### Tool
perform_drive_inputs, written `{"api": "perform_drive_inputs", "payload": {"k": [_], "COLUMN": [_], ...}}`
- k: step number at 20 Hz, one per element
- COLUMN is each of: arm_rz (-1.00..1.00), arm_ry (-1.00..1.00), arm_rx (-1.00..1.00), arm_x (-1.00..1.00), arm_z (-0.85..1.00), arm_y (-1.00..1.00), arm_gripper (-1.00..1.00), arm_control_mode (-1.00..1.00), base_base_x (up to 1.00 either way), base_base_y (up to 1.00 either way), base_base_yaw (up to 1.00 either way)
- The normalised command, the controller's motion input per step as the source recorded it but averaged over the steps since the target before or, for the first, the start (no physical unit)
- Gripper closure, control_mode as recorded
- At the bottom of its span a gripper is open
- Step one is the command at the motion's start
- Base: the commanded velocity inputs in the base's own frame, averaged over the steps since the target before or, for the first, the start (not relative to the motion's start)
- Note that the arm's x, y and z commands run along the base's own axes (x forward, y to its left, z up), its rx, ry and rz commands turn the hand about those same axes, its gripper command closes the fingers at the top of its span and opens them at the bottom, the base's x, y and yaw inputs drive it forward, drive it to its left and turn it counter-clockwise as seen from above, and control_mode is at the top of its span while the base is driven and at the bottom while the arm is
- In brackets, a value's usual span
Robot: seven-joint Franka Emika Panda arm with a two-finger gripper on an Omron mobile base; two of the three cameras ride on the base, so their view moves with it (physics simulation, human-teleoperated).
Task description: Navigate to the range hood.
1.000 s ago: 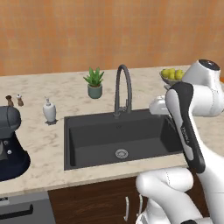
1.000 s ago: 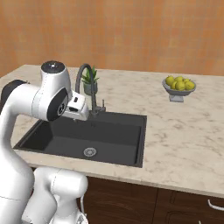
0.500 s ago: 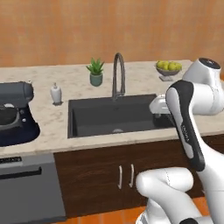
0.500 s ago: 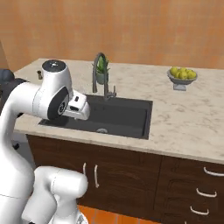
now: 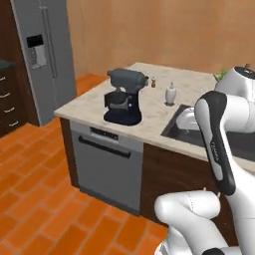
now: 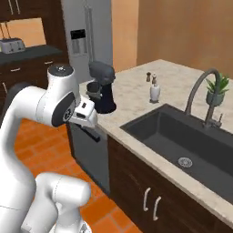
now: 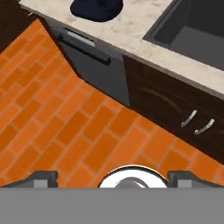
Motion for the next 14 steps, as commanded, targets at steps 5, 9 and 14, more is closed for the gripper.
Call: {"api": "perform_drive_inputs", "payload": {"k": [5, 9, 14], "arm_rz": [0.0, 0.0, 0.0], "arm_ry": [0.0, 0.0, 0.0], "arm_rx": [0.0, 0.0, 0.0], "arm_x": [0.0, 0.0, 0.0], "arm_z": [0.0, 0.0, 0.0], "arm_y": [0.0, 0.0, 0.0], "arm_gripper": [-1.0, -1.0, -1.0], "arm_control_mode": [1.0, 1.0, 1.0], "base_base_x": [0.07, 0.04, 0.03], "base_base_y": [0.32, 0.41, 0.3], "base_base_yaw": [0.97, 0.96, 0.99]}}
